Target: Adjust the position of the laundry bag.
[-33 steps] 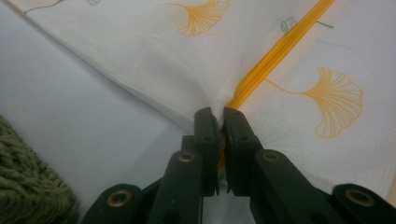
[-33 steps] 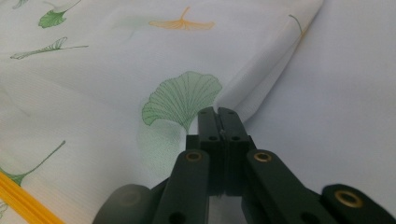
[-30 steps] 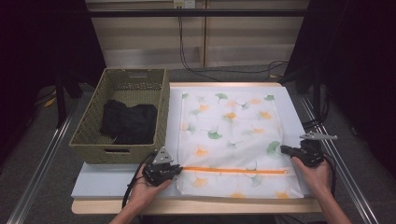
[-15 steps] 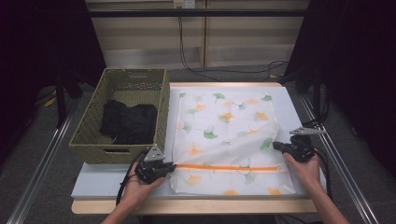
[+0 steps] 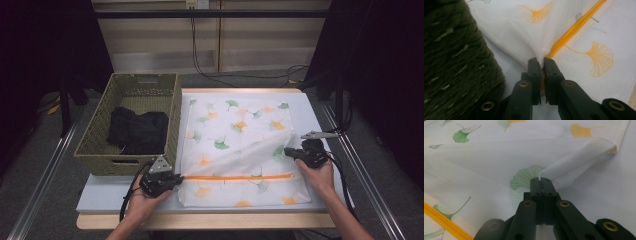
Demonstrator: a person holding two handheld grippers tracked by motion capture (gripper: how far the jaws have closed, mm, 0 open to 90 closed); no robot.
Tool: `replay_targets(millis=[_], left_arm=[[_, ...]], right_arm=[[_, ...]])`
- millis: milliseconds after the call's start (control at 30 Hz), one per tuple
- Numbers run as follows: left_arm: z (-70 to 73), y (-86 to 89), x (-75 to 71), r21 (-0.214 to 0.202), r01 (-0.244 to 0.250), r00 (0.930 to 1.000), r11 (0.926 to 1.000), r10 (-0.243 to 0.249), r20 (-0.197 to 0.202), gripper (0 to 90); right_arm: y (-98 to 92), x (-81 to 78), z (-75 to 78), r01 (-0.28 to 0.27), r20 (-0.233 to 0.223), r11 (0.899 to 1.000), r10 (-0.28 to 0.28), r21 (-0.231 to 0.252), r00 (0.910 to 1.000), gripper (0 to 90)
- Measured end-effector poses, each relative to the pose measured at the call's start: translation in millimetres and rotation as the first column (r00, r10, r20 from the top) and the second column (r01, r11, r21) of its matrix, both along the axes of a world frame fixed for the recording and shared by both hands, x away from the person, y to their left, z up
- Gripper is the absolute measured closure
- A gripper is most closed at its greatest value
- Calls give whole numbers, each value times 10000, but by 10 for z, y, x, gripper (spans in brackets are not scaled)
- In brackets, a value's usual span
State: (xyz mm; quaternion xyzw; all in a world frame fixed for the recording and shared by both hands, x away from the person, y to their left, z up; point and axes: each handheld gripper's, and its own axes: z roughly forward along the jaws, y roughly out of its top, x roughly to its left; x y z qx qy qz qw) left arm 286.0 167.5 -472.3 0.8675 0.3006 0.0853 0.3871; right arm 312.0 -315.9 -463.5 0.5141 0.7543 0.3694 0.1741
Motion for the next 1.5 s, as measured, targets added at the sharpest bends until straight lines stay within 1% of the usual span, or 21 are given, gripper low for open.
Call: replay_targets(millis=[67,267,333,467,533,567,600,633,700,733,800,900,933,1000,1067,1167,1233,1267,1333,1433,1500], left_arm=[[-9,17,-8,71,-27,10000,10000,27,23,844],[-30,15,-2,-91,4,9999,10000,-5,-115,839],[-31,9,-3,-139,39,9999,9999,-41,-135,834],[-45,-36,-10,-261,198,9996,9995,-203,-193,823],[-49,-72,-19,-184,227,9996,9996,-230,-183,822],[-48,-74,-16,-140,277,9995,9995,-279,-150,823],[-50,-76,-14,-168,292,9994,9994,-294,-166,823],[-54,-76,-9,-206,331,9993,9992,-335,-178,822],[-53,-75,-7,-116,317,9992,9994,-320,-222,821],[-55,-77,-7,-136,298,9993,9995,-301,-237,820],[-54,-76,-6,-126,336,9992,9994,-339,-200,818],[-60,-73,-3,-178,384,9989,9991,-389,-246,817],[-67,-77,-1,-167,385,9990,9991,-388,-206,818],[-67,-79,-1,-107,369,9991,9993,-371,-216,818],[-67,-77,-4,-137,368,9991,9992,-371,-193,820],[-68,-81,-9,-155,393,9990,9991,-396,-208,826],[-62,-75,-4,-142,463,9985,9988,-467,-279,829],[-65,-75,-3,-187,454,9986,9988,-459,-269,829],[-64,-73,-6,-179,428,9987,9989,-433,-276,830],[-56,-65,-9,-59,464,9985,9989,-465,-278,830],[-50,-53,-16,-74,378,9989,9993,-380,-272,830]], right_arm=[[-9,-20,15,56,-88,10000,-56,12,9999,898],[-70,-141,42,161,-383,9997,-167,-172,9991,895],[-90,-195,54,301,-543,9984,-326,-473,9980,895],[-179,-271,8,264,-686,9981,-303,-561,9972,893],[-207,-279,-25,261,-687,9982,-298,-537,9972,883],[-218,-281,-33,245,-526,9978,-277,-609,9982,848],[-226,-273,-30,390,-406,9977,-412,-546,9983,795],[-253,-245,-22,335,-53,9986,-337,-418,9994,768],[-310,-156,17,758,123,9969,-756,-212,9971,680],[-335,-106,25,740,164,9972,-738,-81,9971,668],[-370,36,26,1091,336,9933,-1078,-378,9936,608],[-391,179,-14,1224,203,9921,-1219,-281,9923,571],[-388,231,-29,1206,251,9918,-1196,-413,9925,567],[-360,286,-55,1230,107,9919,-1227,-321,9924,568],[-350,333,-106,1348,-87,9895,-1354,-528,9908,596],[-362,370,-181,1402,-170,9882,-1414,-614,9898,756],[-350,384,-195,1324,-195,9900,-1335,-479,9909,852],[-336,389,-197,1277,-240,9908,-1288,-446,9914,872],[-302,405,-211,1155,-106,9920,-1162,-518,9932,895],[-264,427,-202,1145,-154,9922,-1154,-494,9932,900],[-202,454,-195,1078,-139,9917,-1090,-705,9939,900]])
